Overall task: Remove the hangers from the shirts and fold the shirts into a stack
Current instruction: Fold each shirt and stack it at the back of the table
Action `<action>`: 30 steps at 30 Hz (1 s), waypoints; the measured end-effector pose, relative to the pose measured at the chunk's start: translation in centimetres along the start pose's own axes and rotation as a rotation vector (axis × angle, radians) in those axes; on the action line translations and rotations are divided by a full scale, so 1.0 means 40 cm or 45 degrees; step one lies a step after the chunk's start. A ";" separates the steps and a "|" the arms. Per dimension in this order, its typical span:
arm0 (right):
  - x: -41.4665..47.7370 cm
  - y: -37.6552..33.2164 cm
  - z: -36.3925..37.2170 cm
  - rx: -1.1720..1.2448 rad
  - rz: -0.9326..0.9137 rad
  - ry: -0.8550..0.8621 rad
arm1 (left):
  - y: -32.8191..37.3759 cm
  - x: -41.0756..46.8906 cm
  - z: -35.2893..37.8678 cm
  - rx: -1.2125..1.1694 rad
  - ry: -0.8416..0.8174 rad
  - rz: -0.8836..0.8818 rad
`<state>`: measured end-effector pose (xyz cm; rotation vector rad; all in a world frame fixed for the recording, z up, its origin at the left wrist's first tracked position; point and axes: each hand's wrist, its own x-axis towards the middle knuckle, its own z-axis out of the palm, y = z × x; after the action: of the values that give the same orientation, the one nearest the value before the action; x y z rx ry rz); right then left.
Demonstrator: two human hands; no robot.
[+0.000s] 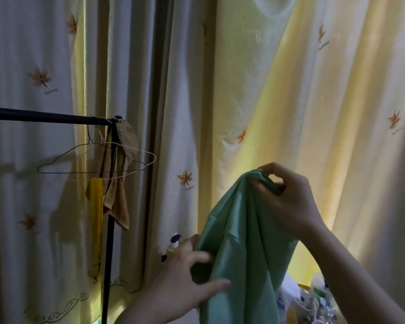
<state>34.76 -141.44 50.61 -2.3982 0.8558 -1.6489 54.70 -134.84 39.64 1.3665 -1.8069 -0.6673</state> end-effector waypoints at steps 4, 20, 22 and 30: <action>0.028 0.021 -0.060 -0.031 0.064 0.039 | -0.031 0.029 -0.023 0.002 0.343 0.085; 0.024 0.090 -0.115 0.198 0.233 -0.139 | -0.022 0.097 -0.149 -0.157 0.812 0.435; 0.017 0.099 -0.104 0.195 0.270 -0.161 | -0.025 0.094 -0.165 -0.293 0.639 0.346; 0.035 0.112 -0.093 0.310 0.379 -0.034 | -0.114 0.102 -0.148 -1.392 0.257 0.041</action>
<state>30.09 -145.05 51.53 -2.0164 0.8982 -1.5071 61.53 -139.84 40.55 0.6115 -0.9845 -1.1980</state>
